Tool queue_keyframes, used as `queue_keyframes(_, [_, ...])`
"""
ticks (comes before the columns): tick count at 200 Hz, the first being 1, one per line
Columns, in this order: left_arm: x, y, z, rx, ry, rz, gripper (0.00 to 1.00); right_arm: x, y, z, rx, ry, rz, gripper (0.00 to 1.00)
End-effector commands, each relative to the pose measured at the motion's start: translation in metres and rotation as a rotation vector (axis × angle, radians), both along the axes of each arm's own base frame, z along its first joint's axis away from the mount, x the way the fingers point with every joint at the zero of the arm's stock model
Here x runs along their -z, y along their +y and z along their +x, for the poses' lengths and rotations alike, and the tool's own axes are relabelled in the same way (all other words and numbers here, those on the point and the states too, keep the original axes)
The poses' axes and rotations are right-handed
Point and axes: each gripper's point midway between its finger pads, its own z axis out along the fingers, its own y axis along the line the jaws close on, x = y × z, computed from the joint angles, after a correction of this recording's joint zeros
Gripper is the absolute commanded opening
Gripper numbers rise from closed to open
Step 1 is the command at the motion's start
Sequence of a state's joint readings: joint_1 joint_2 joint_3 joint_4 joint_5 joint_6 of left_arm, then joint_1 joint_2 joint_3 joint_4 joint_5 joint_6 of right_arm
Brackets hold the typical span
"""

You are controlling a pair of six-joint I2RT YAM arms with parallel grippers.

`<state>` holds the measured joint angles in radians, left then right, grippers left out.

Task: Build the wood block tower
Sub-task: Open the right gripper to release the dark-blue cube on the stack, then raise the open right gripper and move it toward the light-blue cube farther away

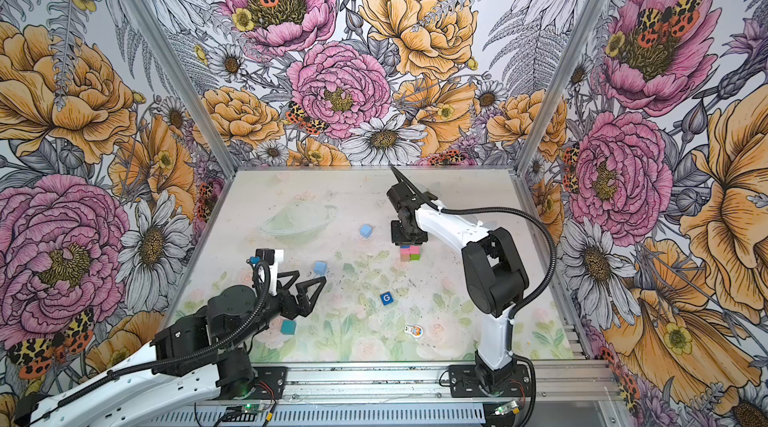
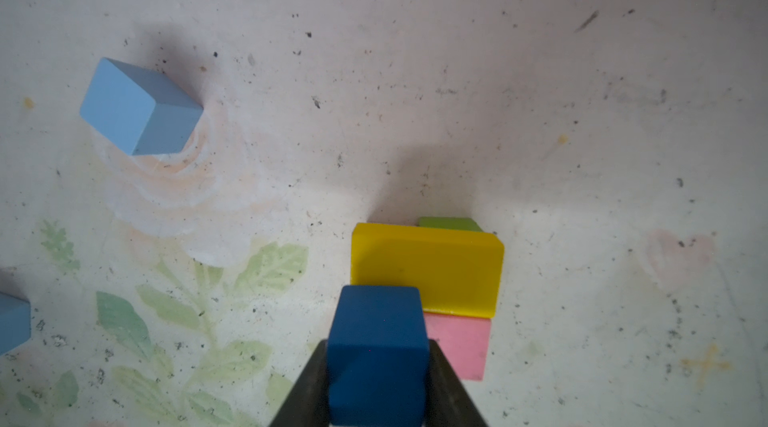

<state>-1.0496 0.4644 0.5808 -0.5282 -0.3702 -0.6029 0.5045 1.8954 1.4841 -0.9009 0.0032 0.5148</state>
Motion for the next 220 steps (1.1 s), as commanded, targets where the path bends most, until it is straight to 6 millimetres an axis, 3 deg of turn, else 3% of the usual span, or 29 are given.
queue_keyframes(1, [0.005, 0.002, -0.001, 0.0, 0.007, 0.01, 0.99, 0.0, 0.005, 0.007, 0.006, -0.006, 0.0, 0.4])
queue_keyframes(58, [0.004, 0.003, -0.001, -0.003, 0.006, 0.01, 0.99, -0.008, 0.004, 0.008, 0.009, -0.024, 0.004, 0.48])
queue_keyframes(116, [-0.001, 0.007, -0.001, -0.007, -0.006, 0.008, 0.99, -0.058, 0.007, 0.012, 0.006, -0.116, 0.029, 0.51])
queue_keyframes(154, [0.0, 0.011, -0.004, -0.012, -0.004, -0.01, 0.99, -0.075, 0.03, 0.016, -0.032, -0.144, 0.052, 0.51])
queue_keyframes(220, [0.005, 0.022, -0.007, -0.028, -0.004, 0.003, 0.99, -0.068, 0.093, 0.035, -0.119, -0.133, 0.095, 0.51])
